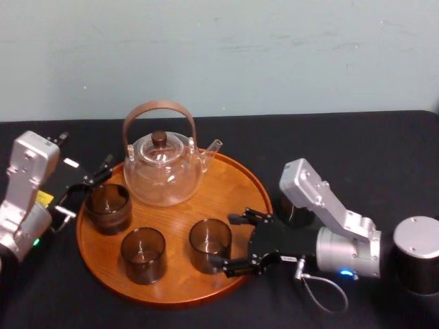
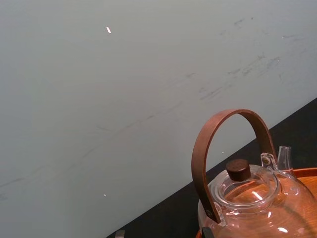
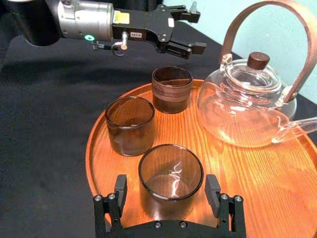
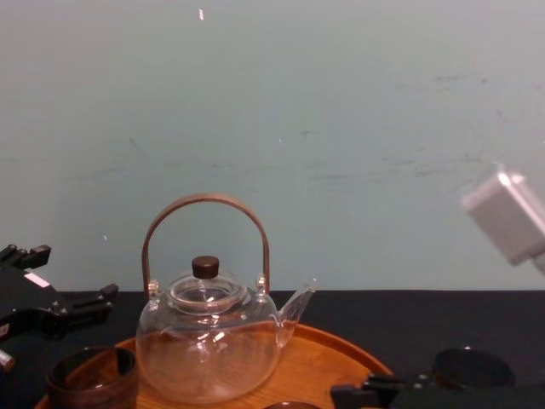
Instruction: Pick up the glass from the table and place it on the tray.
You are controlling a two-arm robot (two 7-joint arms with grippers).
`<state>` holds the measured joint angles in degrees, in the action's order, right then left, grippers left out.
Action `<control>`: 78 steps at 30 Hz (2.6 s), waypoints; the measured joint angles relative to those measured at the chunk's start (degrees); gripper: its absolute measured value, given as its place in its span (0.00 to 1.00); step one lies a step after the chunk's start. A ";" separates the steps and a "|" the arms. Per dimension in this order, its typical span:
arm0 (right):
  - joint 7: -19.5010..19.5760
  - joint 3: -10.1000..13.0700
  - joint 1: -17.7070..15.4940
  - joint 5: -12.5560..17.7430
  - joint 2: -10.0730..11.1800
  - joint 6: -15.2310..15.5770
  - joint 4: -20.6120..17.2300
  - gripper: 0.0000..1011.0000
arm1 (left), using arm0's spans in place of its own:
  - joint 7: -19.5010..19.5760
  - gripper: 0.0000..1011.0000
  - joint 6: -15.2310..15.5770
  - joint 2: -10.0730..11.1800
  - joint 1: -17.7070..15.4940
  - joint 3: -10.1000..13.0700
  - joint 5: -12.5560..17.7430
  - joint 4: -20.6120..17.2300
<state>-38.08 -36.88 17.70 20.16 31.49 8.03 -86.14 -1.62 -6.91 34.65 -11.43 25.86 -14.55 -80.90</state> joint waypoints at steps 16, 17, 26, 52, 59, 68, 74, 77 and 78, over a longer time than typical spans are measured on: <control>0.24 4.86 -7.01 4.27 8.32 -2.28 -8.16 0.99 | 0.00 0.99 0.00 0.00 0.00 0.00 0.00 0.00; 0.60 5.67 -7.98 4.70 9.12 -2.66 -8.87 0.99 | 0.00 0.99 0.00 0.00 0.00 0.00 0.00 0.00; 3.13 9.87 -12.97 6.66 12.48 -4.14 -11.49 0.99 | 0.00 0.99 0.00 0.00 0.00 0.00 0.00 0.00; 14.62 21.57 -21.06 9.80 10.07 -0.39 -11.59 0.99 | 0.00 0.99 0.00 0.00 0.00 0.00 0.00 0.00; 14.87 21.32 -19.03 9.11 8.24 2.23 -9.43 0.99 | 0.00 0.99 0.00 0.00 0.00 0.00 0.00 0.00; 14.78 20.45 -16.20 8.45 6.18 4.11 -6.57 0.99 | 0.00 0.99 0.00 0.00 0.00 0.00 0.00 0.00; 14.29 19.54 -14.28 7.86 5.28 4.91 -4.97 0.99 | 0.00 0.99 0.00 0.00 0.00 0.00 0.00 0.00; 13.90 18.60 -12.73 7.25 4.68 5.61 -3.78 0.99 | 0.00 0.99 0.00 0.00 0.00 0.00 0.00 0.00; 13.80 18.37 -12.40 7.14 4.54 5.76 -3.46 0.99 | 0.00 0.99 0.00 0.00 0.00 0.00 0.00 0.00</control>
<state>-24.27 -18.51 5.30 27.30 36.03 13.79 -89.60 -1.62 -6.91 34.65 -11.43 25.86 -14.55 -80.90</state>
